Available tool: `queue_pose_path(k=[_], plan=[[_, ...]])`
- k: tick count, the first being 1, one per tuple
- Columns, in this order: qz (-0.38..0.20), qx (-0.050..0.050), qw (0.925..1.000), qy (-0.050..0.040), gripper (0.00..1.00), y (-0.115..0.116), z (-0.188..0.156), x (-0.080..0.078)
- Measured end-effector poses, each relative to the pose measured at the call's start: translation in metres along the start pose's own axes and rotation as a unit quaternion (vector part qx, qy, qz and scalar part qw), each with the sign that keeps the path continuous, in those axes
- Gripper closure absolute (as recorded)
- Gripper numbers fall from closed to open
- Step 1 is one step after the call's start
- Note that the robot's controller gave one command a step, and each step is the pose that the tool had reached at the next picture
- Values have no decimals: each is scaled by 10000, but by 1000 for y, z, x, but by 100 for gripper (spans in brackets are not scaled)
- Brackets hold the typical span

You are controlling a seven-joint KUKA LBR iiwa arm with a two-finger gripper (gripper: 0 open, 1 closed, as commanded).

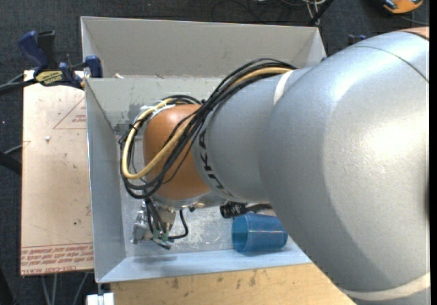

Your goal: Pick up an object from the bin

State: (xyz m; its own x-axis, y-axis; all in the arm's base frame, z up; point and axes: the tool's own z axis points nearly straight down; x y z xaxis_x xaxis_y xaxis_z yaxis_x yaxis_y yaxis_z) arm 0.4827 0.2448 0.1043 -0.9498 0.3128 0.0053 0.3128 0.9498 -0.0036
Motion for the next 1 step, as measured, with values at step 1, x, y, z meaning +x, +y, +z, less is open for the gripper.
queue_pose_path(k=[1], plan=[[-2, -36, 10000, -38, 100, 2, -12, -1]])
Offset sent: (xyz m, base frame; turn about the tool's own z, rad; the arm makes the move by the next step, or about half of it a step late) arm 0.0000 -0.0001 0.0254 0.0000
